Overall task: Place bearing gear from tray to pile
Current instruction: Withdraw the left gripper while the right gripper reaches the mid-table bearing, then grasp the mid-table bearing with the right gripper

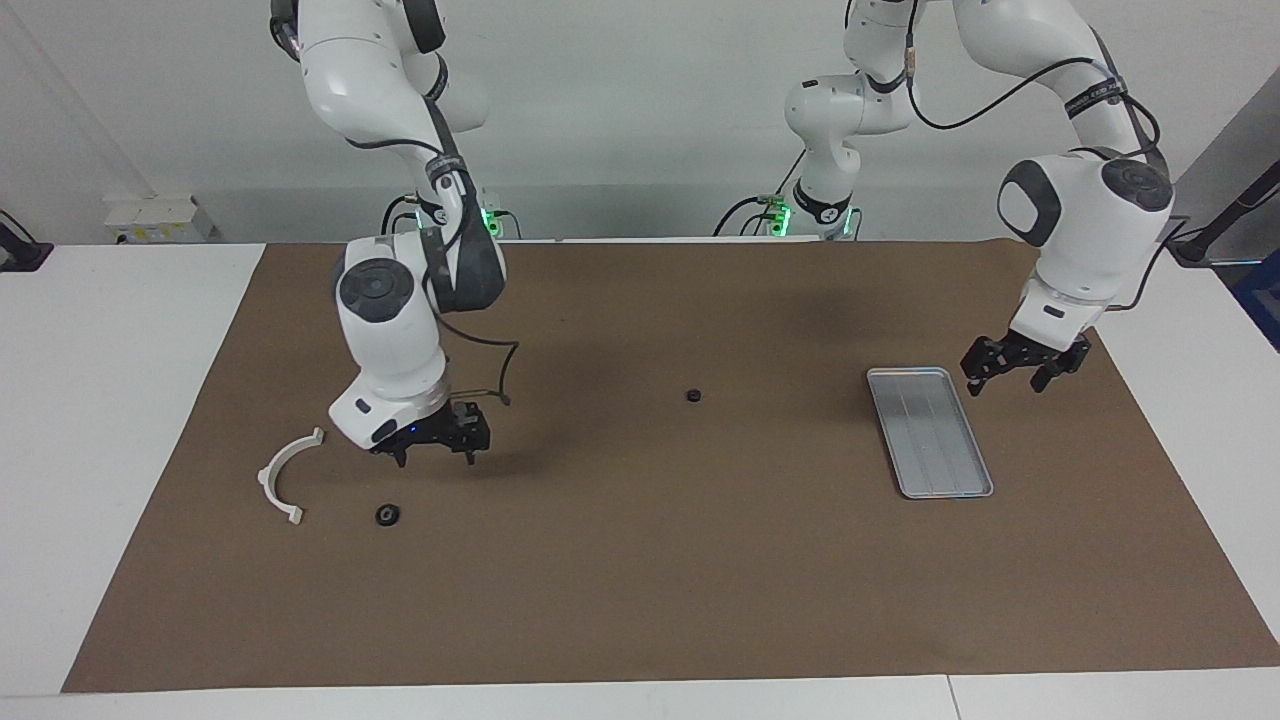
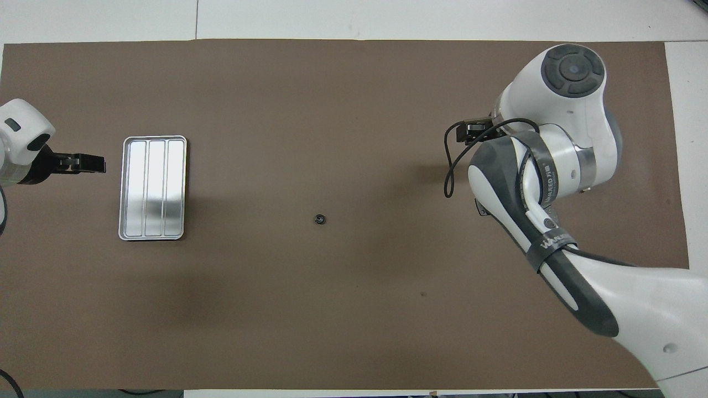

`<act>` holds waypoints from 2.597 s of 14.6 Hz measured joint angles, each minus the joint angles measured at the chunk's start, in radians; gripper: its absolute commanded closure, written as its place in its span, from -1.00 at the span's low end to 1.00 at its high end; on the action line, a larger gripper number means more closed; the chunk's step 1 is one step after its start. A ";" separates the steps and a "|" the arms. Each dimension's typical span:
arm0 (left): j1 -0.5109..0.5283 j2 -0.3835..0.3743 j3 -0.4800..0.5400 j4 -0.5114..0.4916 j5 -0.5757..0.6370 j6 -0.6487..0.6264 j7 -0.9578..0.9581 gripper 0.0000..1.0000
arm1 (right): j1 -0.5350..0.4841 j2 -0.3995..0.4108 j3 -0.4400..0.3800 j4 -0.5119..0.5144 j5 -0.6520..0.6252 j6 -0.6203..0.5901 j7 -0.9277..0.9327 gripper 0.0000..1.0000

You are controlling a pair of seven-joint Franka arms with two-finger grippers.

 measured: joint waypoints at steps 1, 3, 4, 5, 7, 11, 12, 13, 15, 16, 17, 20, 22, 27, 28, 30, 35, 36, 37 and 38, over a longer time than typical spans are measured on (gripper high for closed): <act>-0.032 0.000 -0.022 0.000 -0.013 0.000 -0.066 -1.00 | 0.049 -0.006 0.001 0.016 0.001 -0.033 0.117 -1.00; -0.188 0.001 -0.046 0.000 -0.014 0.001 -0.296 -1.00 | 0.152 -0.007 0.006 0.038 0.013 -0.059 0.351 -1.00; -0.273 0.001 -0.051 0.001 -0.013 0.001 -0.404 -1.00 | 0.193 -0.006 0.012 0.041 0.031 -0.059 0.453 -1.00; -0.329 0.001 -0.053 0.004 -0.012 0.001 -0.475 -1.00 | 0.223 -0.006 0.018 0.041 0.048 -0.059 0.531 -1.00; -0.346 0.001 -0.044 0.010 -0.007 0.000 -0.496 -1.00 | 0.271 -0.007 0.024 0.043 0.060 -0.057 0.653 -1.00; -0.211 0.001 -0.015 0.012 -0.005 -0.004 -0.305 -1.00 | 0.300 -0.006 0.024 0.044 0.060 -0.054 0.707 -1.00; -0.169 0.001 -0.014 0.014 -0.005 -0.004 -0.246 -1.00 | 0.301 -0.006 0.024 0.044 0.062 -0.054 0.707 -1.00; -0.126 0.001 -0.013 0.018 -0.005 -0.004 -0.188 -1.00 | 0.305 -0.006 0.026 0.044 0.064 -0.054 0.711 -1.00; -0.047 0.001 -0.012 0.032 -0.005 -0.006 -0.089 -1.00 | 0.330 -0.006 0.029 0.044 0.064 -0.045 0.768 -1.00; -0.019 0.001 -0.012 0.041 -0.005 -0.013 -0.059 -1.00 | 0.350 -0.004 0.030 0.044 0.064 -0.032 0.800 -1.00; -0.003 0.001 -0.012 0.057 -0.005 -0.032 -0.044 -1.00 | 0.369 -0.001 0.030 0.044 0.064 -0.019 0.829 -1.00; 0.004 -0.002 -0.016 0.141 -0.005 -0.148 -0.040 -1.00 | 0.422 0.025 0.031 0.041 0.062 0.018 0.921 -1.00; 0.004 -0.014 -0.019 0.201 -0.006 -0.221 -0.042 -1.00 | 0.462 0.073 0.031 0.037 0.025 0.077 1.009 -1.00; 0.004 -0.102 -0.016 0.239 -0.006 -0.384 -0.094 -1.00 | 0.482 0.174 0.027 0.035 -0.002 0.160 1.109 -1.00; 0.005 -0.119 -0.013 0.243 -0.006 -0.420 -0.103 -1.00 | 0.482 0.180 0.026 0.033 -0.002 0.162 1.113 -1.00; 0.011 -0.142 -0.007 0.287 -0.006 -0.501 -0.111 -1.00 | 0.482 0.191 0.025 0.028 -0.002 0.167 1.117 -1.00; 0.015 -0.163 -0.023 0.364 -0.006 -0.648 -0.155 -1.00 | 0.473 0.199 0.022 0.000 -0.002 0.210 1.117 -0.98; 0.011 -0.167 -0.028 0.364 -0.005 -0.665 -0.159 -1.00 | 0.472 0.199 0.022 0.000 -0.002 0.212 1.117 -0.94; -0.004 -0.169 -0.030 0.363 -0.006 -0.677 -0.162 -1.00 | 0.472 0.199 0.022 0.000 -0.002 0.214 1.117 -0.92; -0.023 -0.171 -0.031 0.361 -0.006 -0.682 -0.169 -1.00 | 0.471 0.199 0.022 0.000 -0.002 0.217 1.117 -0.90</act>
